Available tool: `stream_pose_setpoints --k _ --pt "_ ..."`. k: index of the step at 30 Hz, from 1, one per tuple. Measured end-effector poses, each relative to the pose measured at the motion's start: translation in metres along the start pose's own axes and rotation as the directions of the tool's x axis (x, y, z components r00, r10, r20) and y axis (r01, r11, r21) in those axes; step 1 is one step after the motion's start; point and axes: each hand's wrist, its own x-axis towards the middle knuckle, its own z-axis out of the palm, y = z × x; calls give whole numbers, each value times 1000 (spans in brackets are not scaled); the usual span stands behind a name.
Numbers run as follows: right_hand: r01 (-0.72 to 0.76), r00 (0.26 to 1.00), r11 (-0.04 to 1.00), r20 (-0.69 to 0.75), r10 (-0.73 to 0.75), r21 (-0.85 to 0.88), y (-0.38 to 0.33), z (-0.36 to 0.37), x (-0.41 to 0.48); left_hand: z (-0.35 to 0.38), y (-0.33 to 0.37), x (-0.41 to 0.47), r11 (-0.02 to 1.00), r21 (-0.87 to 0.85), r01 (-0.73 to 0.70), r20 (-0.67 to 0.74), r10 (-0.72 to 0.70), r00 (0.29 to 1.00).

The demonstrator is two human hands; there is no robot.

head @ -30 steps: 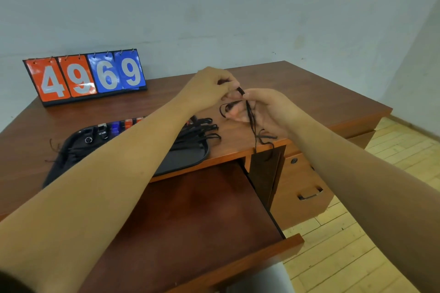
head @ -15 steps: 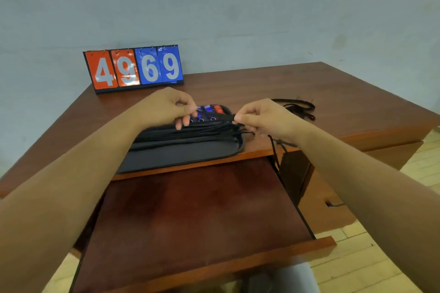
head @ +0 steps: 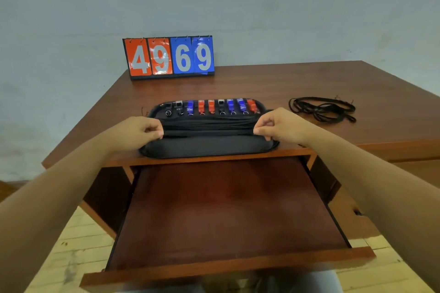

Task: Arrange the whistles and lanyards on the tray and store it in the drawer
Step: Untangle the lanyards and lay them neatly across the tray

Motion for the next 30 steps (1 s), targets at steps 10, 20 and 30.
stream_pose_setpoints --k 10,20,30 --pt "-10 1000 975 -31 3 -224 10 3 9 4 -17 13 986 162 47 -56 -38 998" --pt "-20 992 960 -128 -17 -279 19 3 10 4 -24 14 984 176 -7 -120 29 992" --pt "83 990 942 -81 -115 -325 24 0 2 5 -36 10 995 56 86 -251 -69 965"
